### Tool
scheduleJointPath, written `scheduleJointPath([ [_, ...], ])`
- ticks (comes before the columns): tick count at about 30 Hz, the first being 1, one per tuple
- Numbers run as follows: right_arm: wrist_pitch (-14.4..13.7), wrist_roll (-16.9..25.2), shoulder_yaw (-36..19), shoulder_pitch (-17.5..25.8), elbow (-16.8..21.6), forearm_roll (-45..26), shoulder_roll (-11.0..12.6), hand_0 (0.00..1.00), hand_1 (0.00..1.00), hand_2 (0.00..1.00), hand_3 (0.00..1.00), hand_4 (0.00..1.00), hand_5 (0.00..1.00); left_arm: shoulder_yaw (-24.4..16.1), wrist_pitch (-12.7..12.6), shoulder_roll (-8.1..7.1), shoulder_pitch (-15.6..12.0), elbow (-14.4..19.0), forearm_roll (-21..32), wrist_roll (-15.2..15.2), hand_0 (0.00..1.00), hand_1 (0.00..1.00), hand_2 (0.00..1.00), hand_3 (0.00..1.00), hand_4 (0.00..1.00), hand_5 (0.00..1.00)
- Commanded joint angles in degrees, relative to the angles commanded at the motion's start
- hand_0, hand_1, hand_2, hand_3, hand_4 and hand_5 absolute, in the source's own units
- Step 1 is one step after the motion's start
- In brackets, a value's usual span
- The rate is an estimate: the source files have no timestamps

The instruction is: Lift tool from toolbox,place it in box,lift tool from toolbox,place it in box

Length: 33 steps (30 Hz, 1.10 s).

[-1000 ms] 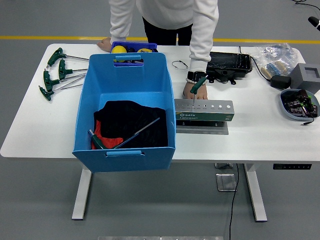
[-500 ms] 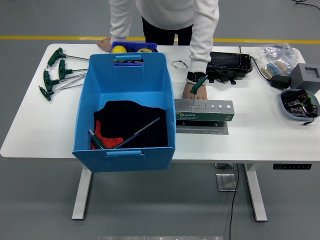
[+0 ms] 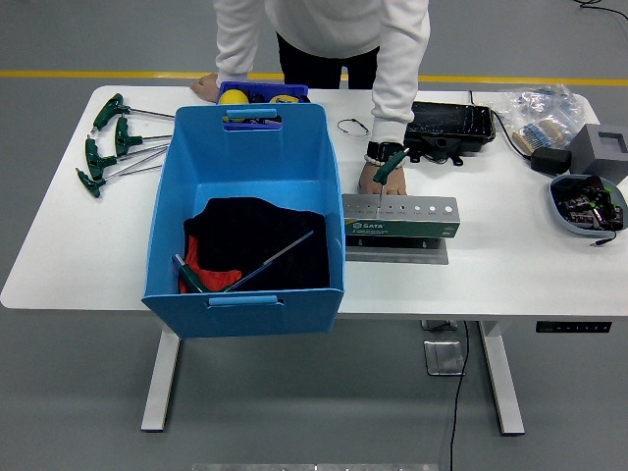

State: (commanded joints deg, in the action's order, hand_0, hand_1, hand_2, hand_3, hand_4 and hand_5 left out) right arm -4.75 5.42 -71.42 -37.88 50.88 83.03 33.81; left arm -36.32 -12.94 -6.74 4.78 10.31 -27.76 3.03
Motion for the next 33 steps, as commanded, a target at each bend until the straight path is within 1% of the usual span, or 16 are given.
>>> scheduleJointPath([
  [16,-1.0,-0.4,-0.7,0.5,-0.8,-0.7,-0.3,0.836,0.803,0.840,0.815,0.998,0.965,1.8,0.5,-0.11,0.0,0.0,1.3,-0.3,0.756,0.747,0.785,0.782,0.793,0.749],
  [17,-1.2,-0.4,-0.8,0.5,-0.7,-0.9,-0.3,0.748,0.732,0.783,0.750,0.998,0.959,1.9,0.5,-0.14,0.0,0.0,1.4,-0.3,0.756,0.747,0.785,0.782,0.793,0.752],
  [22,-1.6,-0.7,-0.8,0.7,-0.7,-1.2,-0.3,0.748,0.732,0.783,0.750,0.998,0.959,1.9,0.6,-0.21,0.0,0.0,1.1,-0.3,0.756,0.747,0.785,0.782,0.793,0.752],
  [23,-1.6,-0.7,-0.8,0.8,-0.7,-1.3,-0.3,0.622,0.650,0.724,0.680,0.998,0.950,1.9,0.7,-0.22,0.0,0.0,1.1,-0.3,0.755,0.745,0.784,0.782,0.792,0.750],
  [28,-1.9,-1.1,-0.9,1.0,-0.7,-1.4,-0.4,0.622,0.650,0.724,0.680,0.998,0.950,1.6,0.6,-0.21,-0.1,0.0,0.8,-0.3,0.755,0.745,0.784,0.782,0.792,0.750],
  [29,-2.0,-1.2,-1.1,1.1,-0.7,-1.4,-0.5,0.417,0.549,0.636,0.570,0.998,0.923,1.6,0.7,-0.23,-0.2,0.0,0.8,-0.3,0.755,0.746,0.784,0.782,0.795,0.755],
  [33,-2.4,-1.3,-1.9,1.7,-0.7,-1.7,-0.7,0.417,0.549,0.636,0.570,0.998,0.923,1.7,0.7,-0.29,-0.5,0.0,0.6,-0.4,0.755,0.746,0.784,0.782,0.795,0.755],
])
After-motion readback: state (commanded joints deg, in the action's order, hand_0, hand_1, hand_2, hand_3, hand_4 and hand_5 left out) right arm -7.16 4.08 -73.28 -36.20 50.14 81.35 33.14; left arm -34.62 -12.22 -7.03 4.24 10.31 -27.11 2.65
